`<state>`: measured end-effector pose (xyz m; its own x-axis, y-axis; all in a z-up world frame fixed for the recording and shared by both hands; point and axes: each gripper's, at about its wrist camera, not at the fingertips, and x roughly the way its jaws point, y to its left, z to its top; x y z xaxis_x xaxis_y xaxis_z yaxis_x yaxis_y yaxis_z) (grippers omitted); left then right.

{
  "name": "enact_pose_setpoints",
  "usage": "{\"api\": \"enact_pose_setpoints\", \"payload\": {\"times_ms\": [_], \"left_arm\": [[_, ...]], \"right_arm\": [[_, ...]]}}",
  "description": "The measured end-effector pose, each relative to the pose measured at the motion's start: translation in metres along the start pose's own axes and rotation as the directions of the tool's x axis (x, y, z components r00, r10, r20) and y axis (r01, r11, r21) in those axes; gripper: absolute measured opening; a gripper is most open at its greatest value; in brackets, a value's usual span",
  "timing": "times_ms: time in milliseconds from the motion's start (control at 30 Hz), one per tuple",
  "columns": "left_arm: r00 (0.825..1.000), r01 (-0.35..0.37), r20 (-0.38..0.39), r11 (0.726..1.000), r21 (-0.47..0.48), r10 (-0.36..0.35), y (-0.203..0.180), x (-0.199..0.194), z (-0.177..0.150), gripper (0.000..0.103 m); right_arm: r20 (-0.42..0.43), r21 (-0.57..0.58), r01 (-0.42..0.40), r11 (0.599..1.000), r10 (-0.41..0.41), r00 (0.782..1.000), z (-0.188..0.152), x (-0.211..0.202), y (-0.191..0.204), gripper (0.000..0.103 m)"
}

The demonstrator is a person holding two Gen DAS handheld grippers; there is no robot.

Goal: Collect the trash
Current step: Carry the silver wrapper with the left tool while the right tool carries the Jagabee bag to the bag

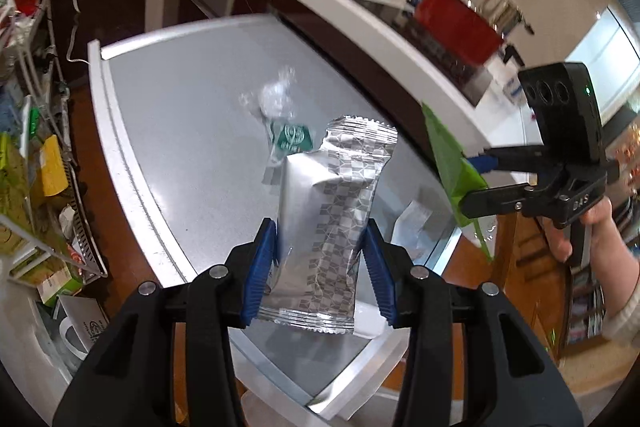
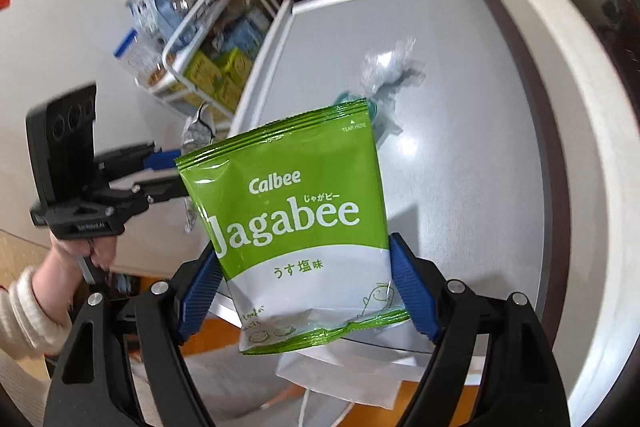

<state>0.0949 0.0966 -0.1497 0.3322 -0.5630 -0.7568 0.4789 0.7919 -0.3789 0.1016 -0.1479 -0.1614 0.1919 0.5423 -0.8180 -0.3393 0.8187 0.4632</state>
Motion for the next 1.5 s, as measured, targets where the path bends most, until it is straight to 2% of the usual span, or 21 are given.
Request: {"api": "enact_pose_setpoints", "payload": {"times_ms": [100, 267, 500, 767, 867, 900, 967, 1233, 1367, 1500], "left_arm": [[0.998, -0.047, 0.049, 0.999, -0.020, 0.048, -0.011, -0.014, -0.003, 0.045], [0.986, -0.110, 0.121, 0.993, -0.040, 0.114, -0.032, -0.033, -0.008, 0.045], [0.957, -0.188, 0.214, 0.981, -0.053, 0.195, -0.066, -0.061, -0.014, 0.046], [0.940, -0.207, 0.270, 0.978, -0.034, 0.208, -0.101, -0.079, -0.021, 0.046], [0.944, -0.191, 0.269, 0.981, -0.032, 0.193, -0.109, -0.078, -0.026, 0.046], [0.945, -0.187, 0.265, 0.982, -0.033, 0.189, -0.110, -0.076, -0.027, 0.046], [0.947, -0.188, 0.259, 0.981, -0.038, 0.192, -0.112, -0.074, -0.030, 0.046], [0.944, -0.185, 0.267, 0.981, -0.050, 0.192, -0.121, -0.086, -0.042, 0.046], [0.949, -0.164, 0.265, 0.986, -0.041, 0.169, -0.129, -0.097, -0.054, 0.046], [0.959, -0.164, 0.238, 0.986, 0.010, 0.157, -0.142, -0.101, -0.072, 0.046]], "right_arm": [[0.070, 0.013, -0.006, 1.000, 0.005, 0.998, -0.005, -0.021, 0.009, 0.078], [0.193, 0.029, -0.023, 0.999, 0.017, 0.981, -0.021, -0.057, 0.023, 0.078], [0.287, 0.028, 0.019, 0.999, -0.026, 0.958, -0.047, -0.091, 0.040, 0.078], [0.373, 0.029, 0.084, 0.996, -0.089, 0.923, -0.081, -0.130, 0.047, 0.078], [0.367, 0.024, 0.119, 0.993, -0.119, 0.922, -0.085, -0.128, 0.048, 0.077], [0.352, 0.023, 0.107, 0.994, -0.108, 0.930, -0.085, -0.124, 0.048, 0.074], [0.335, 0.028, 0.082, 0.996, -0.086, 0.938, -0.085, -0.116, 0.046, 0.073], [0.341, -0.012, 0.068, 0.998, -0.060, 0.938, -0.098, -0.133, 0.060, 0.073], [0.339, -0.032, 0.044, 0.999, -0.031, 0.940, -0.117, -0.149, 0.066, 0.073], [0.303, -0.028, 0.026, 0.999, -0.016, 0.953, -0.138, -0.155, 0.066, 0.073]]}}
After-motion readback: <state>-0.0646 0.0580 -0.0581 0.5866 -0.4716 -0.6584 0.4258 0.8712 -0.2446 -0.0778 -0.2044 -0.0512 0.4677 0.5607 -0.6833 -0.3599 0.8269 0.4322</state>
